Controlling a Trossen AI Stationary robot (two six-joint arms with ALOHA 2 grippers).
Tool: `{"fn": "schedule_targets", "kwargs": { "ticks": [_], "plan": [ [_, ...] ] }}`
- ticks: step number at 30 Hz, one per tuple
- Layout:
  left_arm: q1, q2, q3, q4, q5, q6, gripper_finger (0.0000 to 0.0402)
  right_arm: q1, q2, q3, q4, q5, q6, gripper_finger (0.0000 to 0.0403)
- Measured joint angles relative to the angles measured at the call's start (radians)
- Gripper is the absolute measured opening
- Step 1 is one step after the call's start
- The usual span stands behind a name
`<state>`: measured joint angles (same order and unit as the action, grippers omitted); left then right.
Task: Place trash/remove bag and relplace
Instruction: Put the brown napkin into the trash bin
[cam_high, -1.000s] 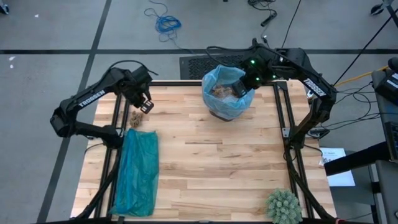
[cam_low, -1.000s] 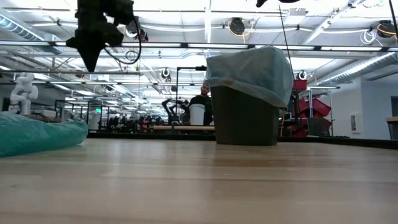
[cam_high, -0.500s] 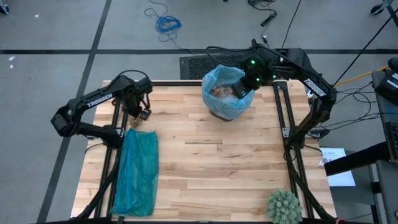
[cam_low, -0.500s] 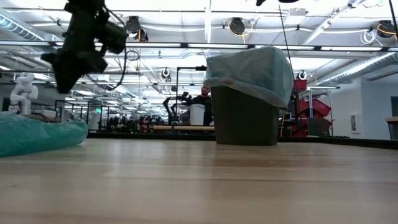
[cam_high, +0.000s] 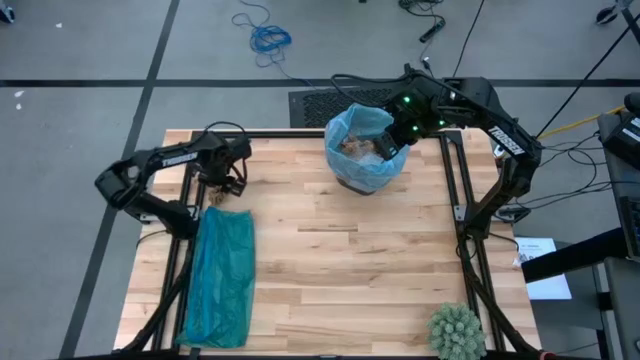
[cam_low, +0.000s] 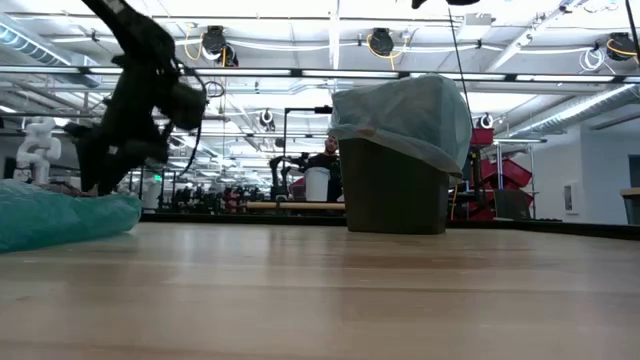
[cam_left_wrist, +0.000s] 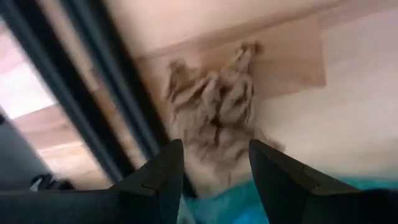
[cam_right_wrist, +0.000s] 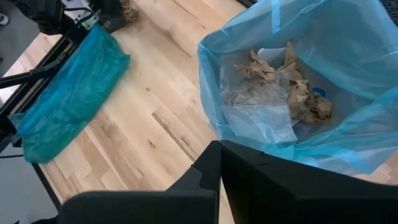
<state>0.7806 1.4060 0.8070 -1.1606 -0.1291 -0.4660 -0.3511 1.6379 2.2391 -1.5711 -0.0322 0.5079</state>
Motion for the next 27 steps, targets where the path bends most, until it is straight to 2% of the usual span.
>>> {"fn": "schedule_targets", "kwargs": {
  "ticks": [8, 12, 18, 23, 27],
  "plan": [
    [-0.014, 0.134, -0.108, 0.187, 0.088, 0.008, 0.0175, 0.013, 0.0, 0.0, 0.0, 0.0, -0.007, 0.0],
    [-0.061, 0.124, -0.087, 0.215, 0.101, 0.035, 0.0142, 0.014, 0.0, 0.0, -0.001, -0.001, -0.006, 0.0],
    [-0.085, -0.01, 0.046, 0.221, 0.233, 0.024, 0.0016, 0.014, 0.0, 0.0, 0.0, 0.0, -0.005, 0.0],
    [-0.086, -0.107, 0.212, 0.285, 0.24, 0.0, 0.0005, 0.013, 0.0, 0.0, 0.01, 0.001, -0.012, 0.0],
    [-0.085, -0.13, 0.383, 0.36, 0.243, 0.004, 0.0002, 0.012, 0.0, 0.0, 0.043, 0.003, -0.027, 0.0]
  ]
}}
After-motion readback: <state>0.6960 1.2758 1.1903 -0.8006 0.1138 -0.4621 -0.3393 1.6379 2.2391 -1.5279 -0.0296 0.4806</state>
